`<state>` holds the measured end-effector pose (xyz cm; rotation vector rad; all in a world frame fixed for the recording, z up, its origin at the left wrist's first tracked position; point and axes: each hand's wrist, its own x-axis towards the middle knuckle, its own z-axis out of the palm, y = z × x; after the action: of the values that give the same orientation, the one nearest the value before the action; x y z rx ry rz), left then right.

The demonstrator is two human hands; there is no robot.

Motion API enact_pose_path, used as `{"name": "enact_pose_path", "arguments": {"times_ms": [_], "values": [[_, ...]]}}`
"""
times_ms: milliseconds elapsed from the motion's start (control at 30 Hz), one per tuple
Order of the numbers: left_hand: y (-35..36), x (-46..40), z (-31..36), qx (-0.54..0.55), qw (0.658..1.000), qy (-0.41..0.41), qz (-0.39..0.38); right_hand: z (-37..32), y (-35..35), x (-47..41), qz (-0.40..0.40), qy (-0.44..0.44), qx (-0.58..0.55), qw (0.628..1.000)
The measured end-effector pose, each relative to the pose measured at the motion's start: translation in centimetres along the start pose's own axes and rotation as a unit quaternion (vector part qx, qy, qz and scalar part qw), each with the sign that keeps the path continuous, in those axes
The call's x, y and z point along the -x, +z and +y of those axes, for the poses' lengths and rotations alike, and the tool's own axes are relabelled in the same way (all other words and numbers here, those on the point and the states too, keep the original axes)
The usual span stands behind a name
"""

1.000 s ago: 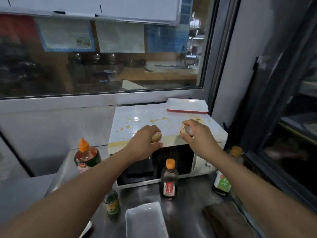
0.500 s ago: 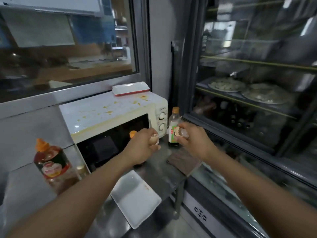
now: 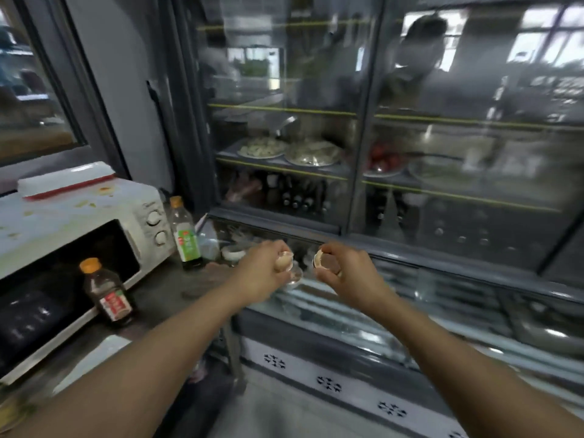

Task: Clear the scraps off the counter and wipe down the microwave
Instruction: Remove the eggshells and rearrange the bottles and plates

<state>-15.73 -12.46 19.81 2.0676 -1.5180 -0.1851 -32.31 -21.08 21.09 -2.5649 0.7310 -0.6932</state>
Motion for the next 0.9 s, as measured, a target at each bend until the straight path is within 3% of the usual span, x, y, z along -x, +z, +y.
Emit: {"name": "enact_pose_path", "arguments": {"times_ms": [567, 900], "values": [[23.1, 6.3, 35.9, 0.088, 0.963, 0.193, -0.165, 18.3, -22.9, 32.8, 0.122, 0.246, 0.057, 0.96], [34.9, 11.1, 55.2, 0.084, 0.897, 0.348, -0.26, 25.0, -33.6, 51.2, 0.216, 0.409, 0.089, 0.882]]}}
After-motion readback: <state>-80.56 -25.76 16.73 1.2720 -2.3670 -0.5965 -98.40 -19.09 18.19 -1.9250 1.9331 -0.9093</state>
